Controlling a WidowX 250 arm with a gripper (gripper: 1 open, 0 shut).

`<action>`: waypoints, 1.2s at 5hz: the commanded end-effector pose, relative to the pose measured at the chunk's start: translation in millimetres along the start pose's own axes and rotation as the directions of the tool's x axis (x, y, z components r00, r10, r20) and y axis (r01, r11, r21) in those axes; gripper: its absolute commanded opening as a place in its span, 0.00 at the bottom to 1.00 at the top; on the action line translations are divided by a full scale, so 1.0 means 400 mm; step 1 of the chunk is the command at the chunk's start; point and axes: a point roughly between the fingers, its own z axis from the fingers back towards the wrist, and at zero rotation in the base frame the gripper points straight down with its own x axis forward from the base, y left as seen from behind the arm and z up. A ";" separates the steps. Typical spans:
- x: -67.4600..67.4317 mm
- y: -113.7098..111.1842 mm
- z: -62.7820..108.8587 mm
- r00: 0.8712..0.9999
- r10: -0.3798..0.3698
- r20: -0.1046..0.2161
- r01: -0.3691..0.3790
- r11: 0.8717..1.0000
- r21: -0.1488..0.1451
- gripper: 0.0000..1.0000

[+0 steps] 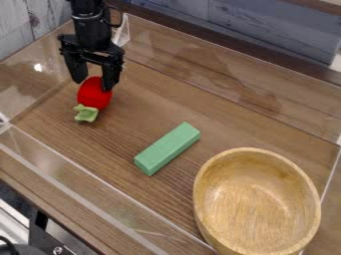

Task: Move the red object to the right side of the table

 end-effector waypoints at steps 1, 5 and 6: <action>0.025 0.027 0.030 0.999 0.014 0.043 -0.014 1.000 0.010 1.00; 0.042 0.027 0.011 0.999 0.032 0.018 -0.031 0.999 -0.023 1.00; 0.042 0.028 0.009 0.999 0.033 0.012 -0.033 0.999 -0.031 1.00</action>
